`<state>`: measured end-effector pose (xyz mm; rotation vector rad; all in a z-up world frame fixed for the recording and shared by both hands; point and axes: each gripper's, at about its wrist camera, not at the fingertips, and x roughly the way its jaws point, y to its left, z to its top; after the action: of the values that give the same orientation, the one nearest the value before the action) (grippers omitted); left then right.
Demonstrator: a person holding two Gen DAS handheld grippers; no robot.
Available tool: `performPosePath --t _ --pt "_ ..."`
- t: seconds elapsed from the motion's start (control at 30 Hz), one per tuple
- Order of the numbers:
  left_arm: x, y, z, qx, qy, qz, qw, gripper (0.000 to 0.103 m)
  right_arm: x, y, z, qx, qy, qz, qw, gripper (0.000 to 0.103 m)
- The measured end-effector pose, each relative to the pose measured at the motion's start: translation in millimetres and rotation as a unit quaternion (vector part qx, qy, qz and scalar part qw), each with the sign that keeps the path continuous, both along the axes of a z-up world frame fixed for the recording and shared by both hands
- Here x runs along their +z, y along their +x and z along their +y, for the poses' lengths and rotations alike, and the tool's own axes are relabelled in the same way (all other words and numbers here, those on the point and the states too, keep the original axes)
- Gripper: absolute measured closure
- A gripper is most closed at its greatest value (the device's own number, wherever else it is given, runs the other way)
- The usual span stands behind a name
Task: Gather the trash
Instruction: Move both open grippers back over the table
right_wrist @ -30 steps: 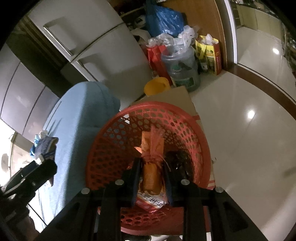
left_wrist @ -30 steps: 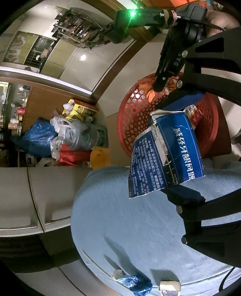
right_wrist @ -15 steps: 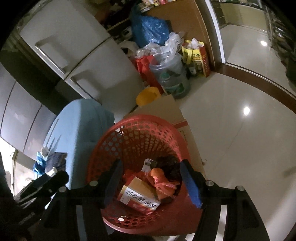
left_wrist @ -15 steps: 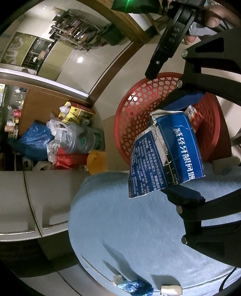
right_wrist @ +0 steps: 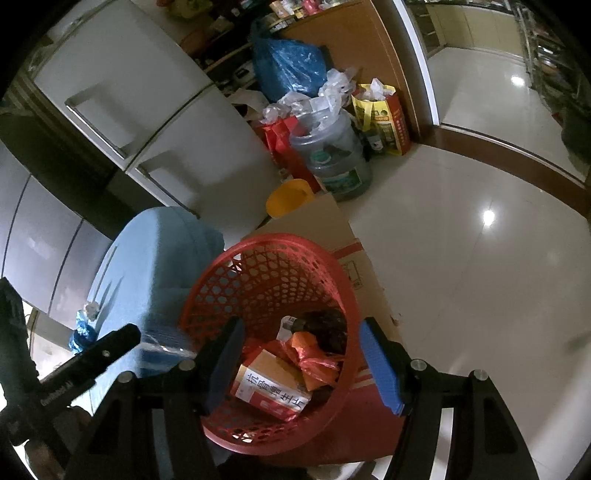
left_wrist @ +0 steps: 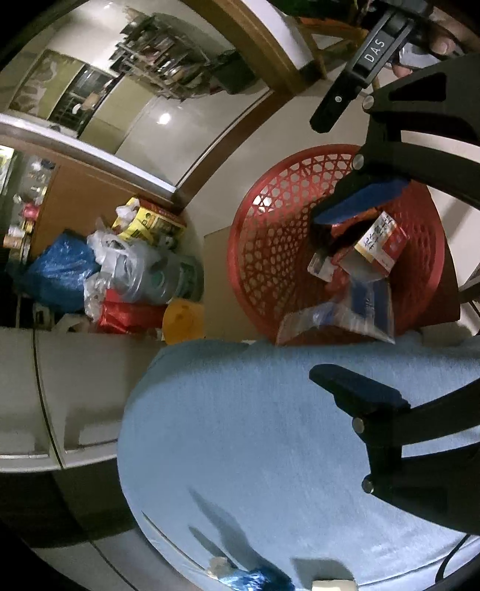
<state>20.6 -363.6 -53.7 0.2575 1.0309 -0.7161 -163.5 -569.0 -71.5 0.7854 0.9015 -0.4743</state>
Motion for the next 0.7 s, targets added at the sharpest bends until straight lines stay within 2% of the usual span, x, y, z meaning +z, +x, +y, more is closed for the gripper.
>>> performPosePath --t 0.2,0.37,0.5,0.7 --pt "7.4 12.6 18.9 0.016 -0.041 0.031 0.9986 0.021 2.3 6.4 8.0 0.012 -0.003 -0.003 1.0 0.034" --pt "21.2 18.0 39.4 0.035 -0.063 0.024 0.9971 0.021 5.2 10.7 17.3 0.027 -0.006 -0.003 1.0 0.034" --pt "26.4 16.7 71.4 0.062 -0.07 0.013 0.9956 0.021 2.1 15.2 23.6 0.038 -0.003 0.001 0.999 0.034" --pt "17.3 15.3 133.8 0.123 -0.061 0.009 0.9904 0.021 -4.0 30.0 50.7 0.074 0.005 0.006 0.997 0.034"
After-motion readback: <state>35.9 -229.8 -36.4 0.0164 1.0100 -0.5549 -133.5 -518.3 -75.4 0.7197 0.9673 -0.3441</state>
